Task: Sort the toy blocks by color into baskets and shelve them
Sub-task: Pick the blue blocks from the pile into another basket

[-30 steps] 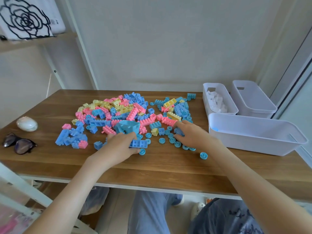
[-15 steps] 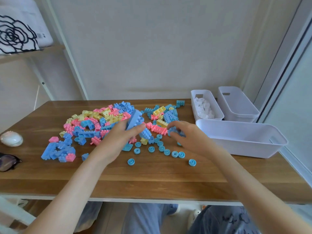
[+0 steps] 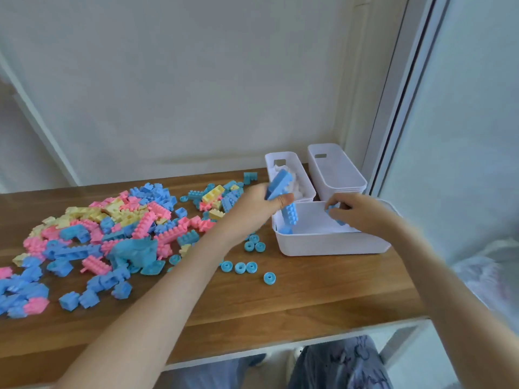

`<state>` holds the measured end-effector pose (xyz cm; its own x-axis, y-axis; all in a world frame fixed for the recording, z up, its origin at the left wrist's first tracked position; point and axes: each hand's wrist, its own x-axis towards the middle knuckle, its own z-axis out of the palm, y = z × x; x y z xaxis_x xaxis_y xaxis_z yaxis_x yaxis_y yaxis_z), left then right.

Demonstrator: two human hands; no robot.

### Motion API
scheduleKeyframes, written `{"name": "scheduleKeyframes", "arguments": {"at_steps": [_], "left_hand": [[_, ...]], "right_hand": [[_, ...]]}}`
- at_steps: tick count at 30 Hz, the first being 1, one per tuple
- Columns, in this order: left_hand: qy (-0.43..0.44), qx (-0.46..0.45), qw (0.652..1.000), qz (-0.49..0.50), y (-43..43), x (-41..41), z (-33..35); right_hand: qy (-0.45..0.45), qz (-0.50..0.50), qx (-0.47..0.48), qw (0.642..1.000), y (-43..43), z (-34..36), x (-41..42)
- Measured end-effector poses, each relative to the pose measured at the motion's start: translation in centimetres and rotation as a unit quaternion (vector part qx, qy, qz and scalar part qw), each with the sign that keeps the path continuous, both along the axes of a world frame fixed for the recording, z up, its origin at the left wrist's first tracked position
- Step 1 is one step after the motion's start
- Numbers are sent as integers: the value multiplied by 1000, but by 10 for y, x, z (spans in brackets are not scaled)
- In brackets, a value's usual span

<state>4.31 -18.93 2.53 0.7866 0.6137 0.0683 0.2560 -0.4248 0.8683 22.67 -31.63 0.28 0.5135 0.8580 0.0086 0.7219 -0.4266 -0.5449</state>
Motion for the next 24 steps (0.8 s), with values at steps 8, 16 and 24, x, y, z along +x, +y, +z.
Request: {"name": "scheduleKeyframes", "arguments": {"at_steps": [8,16,24], "left_hand": [[222,228,948,-32,-18,44,-12],[21,154,988,-10,-11,2,-15],[37,192,970,146,31,-121,-33]], "right_hand": [[-22,-29,11,999,-7,1,11],[-71,-27,13,997,-16,12,-16],[-183,233,107,949,34,-13,-118]]}}
